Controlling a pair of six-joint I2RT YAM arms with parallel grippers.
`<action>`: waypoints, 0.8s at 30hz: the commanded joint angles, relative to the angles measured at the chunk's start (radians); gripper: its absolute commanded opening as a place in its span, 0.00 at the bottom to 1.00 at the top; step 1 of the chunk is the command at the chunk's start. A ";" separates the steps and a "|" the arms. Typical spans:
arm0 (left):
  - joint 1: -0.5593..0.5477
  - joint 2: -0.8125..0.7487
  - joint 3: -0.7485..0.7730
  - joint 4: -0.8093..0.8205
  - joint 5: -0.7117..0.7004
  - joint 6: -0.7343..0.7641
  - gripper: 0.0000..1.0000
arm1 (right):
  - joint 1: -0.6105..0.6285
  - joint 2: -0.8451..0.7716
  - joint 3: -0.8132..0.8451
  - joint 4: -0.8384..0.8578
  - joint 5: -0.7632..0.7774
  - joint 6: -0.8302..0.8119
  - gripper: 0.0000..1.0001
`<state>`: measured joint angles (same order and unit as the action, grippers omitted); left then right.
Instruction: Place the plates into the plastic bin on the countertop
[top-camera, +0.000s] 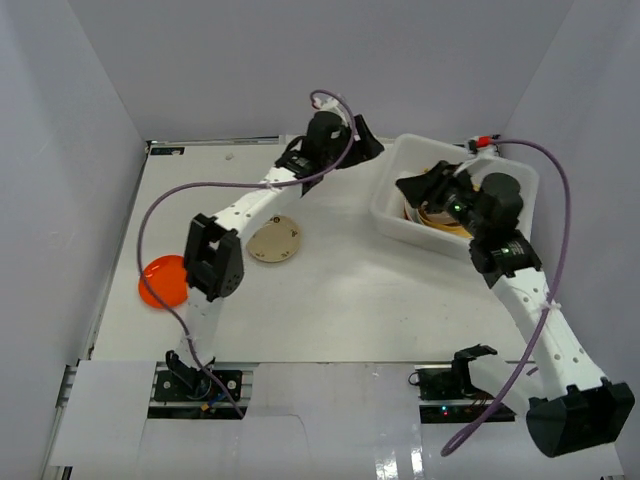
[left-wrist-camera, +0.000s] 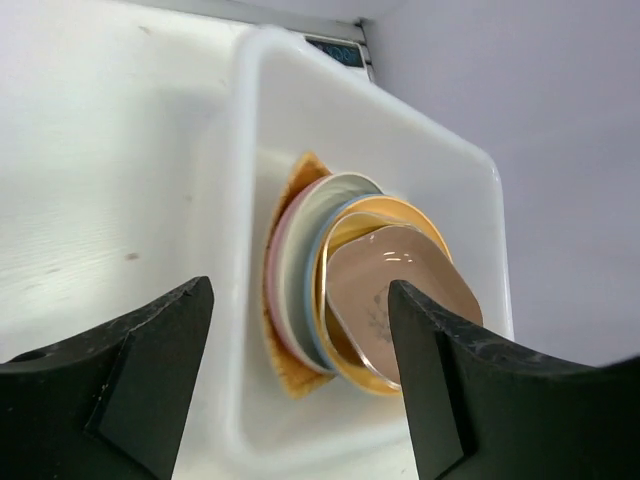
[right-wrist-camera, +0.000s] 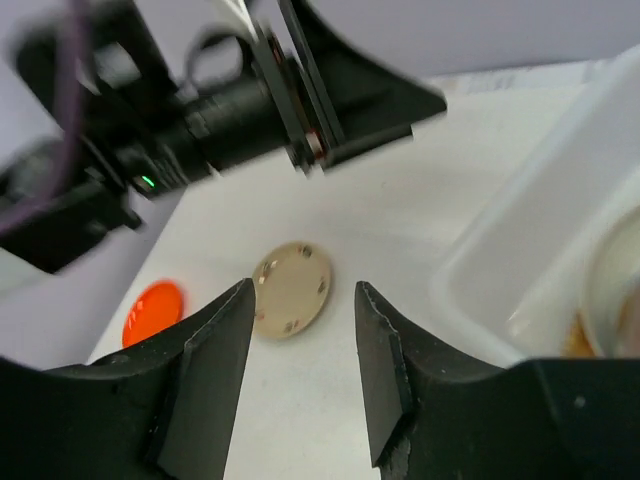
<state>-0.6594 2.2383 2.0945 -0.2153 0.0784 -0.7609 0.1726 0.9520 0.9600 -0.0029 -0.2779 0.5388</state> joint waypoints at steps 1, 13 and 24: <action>0.044 -0.365 -0.248 -0.025 -0.109 0.156 0.81 | 0.238 0.107 0.063 0.004 0.072 -0.135 0.50; 0.386 -1.340 -1.350 -0.328 -0.370 -0.024 0.70 | 0.657 0.619 0.165 0.125 0.246 -0.077 0.54; 0.656 -1.503 -1.625 -0.383 -0.345 -0.212 0.95 | 0.677 0.912 -0.001 0.441 0.347 0.320 0.77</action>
<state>-0.0471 0.7624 0.4984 -0.5911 -0.2554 -0.9096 0.8528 1.8374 0.9646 0.2714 0.0166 0.7189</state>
